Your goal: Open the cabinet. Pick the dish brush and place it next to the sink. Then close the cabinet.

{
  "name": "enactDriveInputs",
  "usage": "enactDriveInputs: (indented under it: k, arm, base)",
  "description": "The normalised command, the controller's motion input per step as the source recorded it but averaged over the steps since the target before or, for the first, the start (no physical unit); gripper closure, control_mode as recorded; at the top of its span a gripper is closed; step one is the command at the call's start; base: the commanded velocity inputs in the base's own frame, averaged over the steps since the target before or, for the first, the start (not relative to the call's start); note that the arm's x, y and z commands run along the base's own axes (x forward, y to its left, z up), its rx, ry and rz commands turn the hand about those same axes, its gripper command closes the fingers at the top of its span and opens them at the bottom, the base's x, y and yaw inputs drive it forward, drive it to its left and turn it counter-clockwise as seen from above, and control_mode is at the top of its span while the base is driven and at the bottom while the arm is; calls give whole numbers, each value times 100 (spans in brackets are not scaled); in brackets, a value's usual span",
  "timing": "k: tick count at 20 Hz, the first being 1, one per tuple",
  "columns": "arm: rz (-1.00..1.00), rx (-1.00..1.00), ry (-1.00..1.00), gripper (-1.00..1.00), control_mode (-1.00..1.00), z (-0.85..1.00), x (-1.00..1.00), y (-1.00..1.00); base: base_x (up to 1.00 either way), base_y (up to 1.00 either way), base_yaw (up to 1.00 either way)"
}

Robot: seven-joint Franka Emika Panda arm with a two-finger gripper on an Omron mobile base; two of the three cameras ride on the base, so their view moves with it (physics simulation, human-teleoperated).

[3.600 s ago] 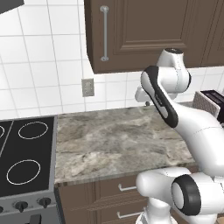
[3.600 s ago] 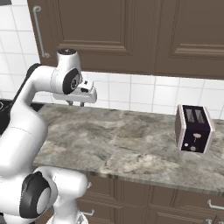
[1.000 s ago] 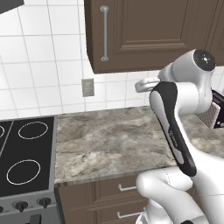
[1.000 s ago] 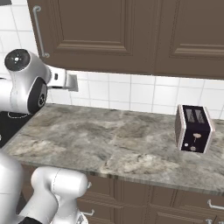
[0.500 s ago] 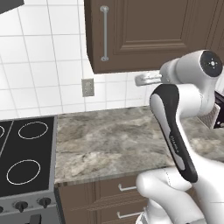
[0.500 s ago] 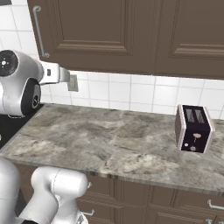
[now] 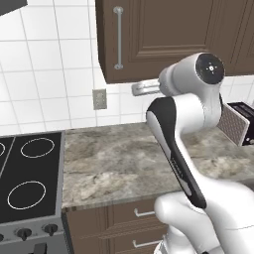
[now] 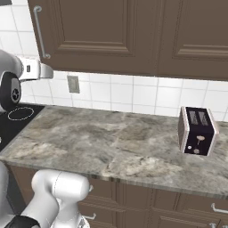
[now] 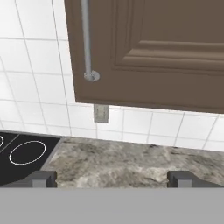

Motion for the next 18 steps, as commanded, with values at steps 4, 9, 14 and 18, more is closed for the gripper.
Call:
enactDriveInputs:
  k: [4, 9, 14, 18]
  arm:
    - [-3, -1, 11, -100, -100, 23, 0, 32]
    - [0, 0, 0, -100, -100, 5, 0, 0]
    - [2, 0, 0, -100, -100, 0, 5, -1]
    - [1, 2, -4, -100, -100, -15, 30, -1]
  base:
    - [0, 0, 0]
    - [0, 0, 0]
    - [0, 0, 0]
    - [0, 0, 0]
